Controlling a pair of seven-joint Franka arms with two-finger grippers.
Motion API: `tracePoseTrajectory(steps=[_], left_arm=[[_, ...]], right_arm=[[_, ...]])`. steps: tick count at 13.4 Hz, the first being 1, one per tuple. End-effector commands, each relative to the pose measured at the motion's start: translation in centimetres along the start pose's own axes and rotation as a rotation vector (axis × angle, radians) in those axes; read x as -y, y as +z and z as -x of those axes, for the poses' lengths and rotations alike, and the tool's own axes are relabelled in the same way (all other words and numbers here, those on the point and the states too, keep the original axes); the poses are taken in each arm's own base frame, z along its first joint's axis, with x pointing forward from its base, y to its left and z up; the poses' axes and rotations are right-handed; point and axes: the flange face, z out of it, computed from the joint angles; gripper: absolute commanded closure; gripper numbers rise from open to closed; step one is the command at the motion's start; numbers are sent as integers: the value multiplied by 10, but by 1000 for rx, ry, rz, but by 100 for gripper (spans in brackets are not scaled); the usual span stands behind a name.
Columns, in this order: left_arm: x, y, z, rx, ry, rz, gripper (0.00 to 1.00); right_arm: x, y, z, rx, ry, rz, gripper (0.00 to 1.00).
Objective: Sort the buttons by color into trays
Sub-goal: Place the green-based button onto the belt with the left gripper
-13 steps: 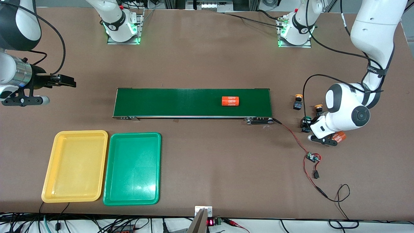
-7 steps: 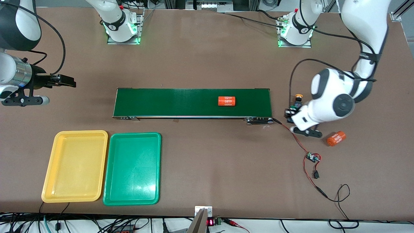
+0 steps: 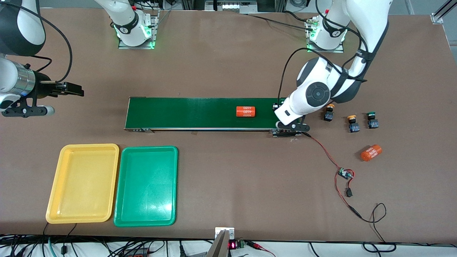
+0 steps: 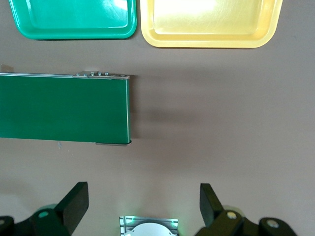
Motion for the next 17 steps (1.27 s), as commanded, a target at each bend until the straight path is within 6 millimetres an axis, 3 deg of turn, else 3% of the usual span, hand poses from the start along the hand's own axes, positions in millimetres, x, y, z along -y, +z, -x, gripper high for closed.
tracePoseTrajectory(steps=[1, 2, 3, 4, 5, 7, 9, 12, 17], left_arm=[[7, 6, -5, -27, -18, 25, 87], [7, 11, -4, -19, -17, 23, 82], [7, 13, -5, -16, -13, 23, 59], [7, 15, -5, -12, -9, 21, 23], [8, 11, -4, -14, -9, 19, 0], [13, -19, -3, -51, -19, 19, 0], [49, -39, -11, -58, -77, 20, 0], [151, -47, -34, -67, -249, 37, 0], [288, -63, -40, -111, -412, -5, 0]], right_arm=[[-1, -1, 2, 1, -9, -3, 0], [-1, 0, 1, -4, -9, -4, 0], [0, 1, 2, -4, -10, -4, 0], [2, 3, 3, -5, -12, -3, 0], [4, 8, 7, -19, -13, -1, 0], [5, 25, 27, -97, -7, 1, 0], [5, 48, 53, -162, 4, -3, 0], [5, 69, 76, -196, 10, -1, 0], [8, 79, 79, -165, 5, -1, 0]])
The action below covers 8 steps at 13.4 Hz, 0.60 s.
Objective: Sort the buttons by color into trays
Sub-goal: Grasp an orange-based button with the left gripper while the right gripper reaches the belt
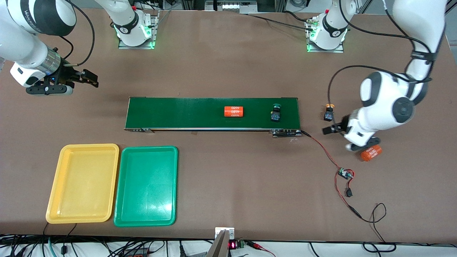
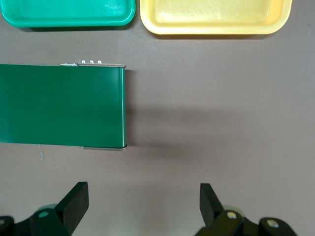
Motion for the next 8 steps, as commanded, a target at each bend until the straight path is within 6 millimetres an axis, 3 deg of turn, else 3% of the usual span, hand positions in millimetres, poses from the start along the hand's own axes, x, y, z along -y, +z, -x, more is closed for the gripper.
tracePoseTrajectory(steps=[1, 3, 5, 8], left_arm=[[49, -17, -20, -51, -2, -80, 0], [111, -8, -32, -22, 100, -104, 0], [162, 8, -40, 10, 174, -83, 0], [193, 25, -32, 57, 223, -73, 0]], right_arm=[[6, 1, 6, 3, 1, -9, 0], [19, 2, 7, 13, -23, -13, 0], [41, 4, 5, 20, 72, -151, 0], [113, 12, 0, 25, 107, -155, 0]])
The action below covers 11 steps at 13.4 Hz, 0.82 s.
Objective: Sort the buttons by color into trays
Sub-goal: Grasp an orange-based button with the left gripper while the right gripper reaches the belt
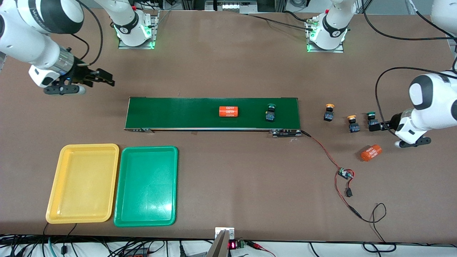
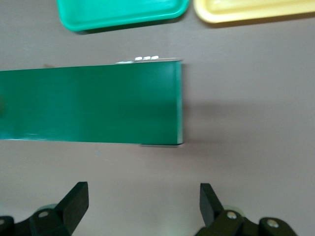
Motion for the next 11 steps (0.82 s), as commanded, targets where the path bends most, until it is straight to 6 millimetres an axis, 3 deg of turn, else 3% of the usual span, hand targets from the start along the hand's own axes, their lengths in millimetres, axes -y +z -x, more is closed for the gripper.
tracePoseTrajectory(steps=[1, 4, 6, 8, 11], left_arm=[[8, 17, 10, 37, 58, -1, 0], [10, 38, 18, 83, 127, -50, 0], [5, 44, 20, 103, 195, -122, 0], [8, 49, 20, 112, 224, -154, 0], [9, 68, 18, 111, 221, -133, 0]], right_arm=[[77, 24, 7, -14, 46, 13, 0], [176, 86, 16, -73, 95, 80, 0], [224, 123, 19, -106, 116, 167, 0], [252, 135, 8, -121, 123, 178, 0], [260, 136, -2, -127, 121, 172, 0]])
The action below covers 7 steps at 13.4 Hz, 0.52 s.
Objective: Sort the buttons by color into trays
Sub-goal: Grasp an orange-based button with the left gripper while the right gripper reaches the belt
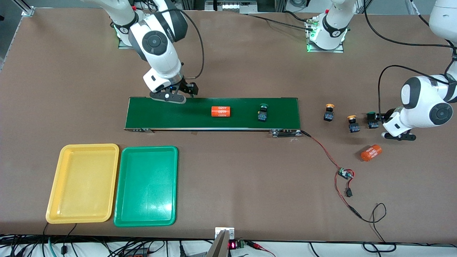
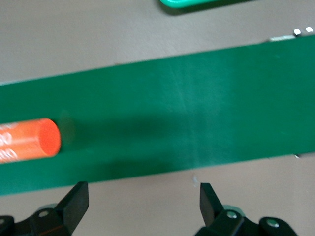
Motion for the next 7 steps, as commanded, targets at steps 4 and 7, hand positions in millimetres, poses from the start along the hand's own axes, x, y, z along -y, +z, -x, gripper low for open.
tracePoseTrajectory(steps=[4, 7], left_arm=[[-1, 18, -4, -11, 29, 1, 17], [2, 2, -9, -34, 35, -16, 88]], right_arm=[[0, -8, -17, -25, 23, -5, 0], [0, -4, -17, -22, 19, 0, 0]])
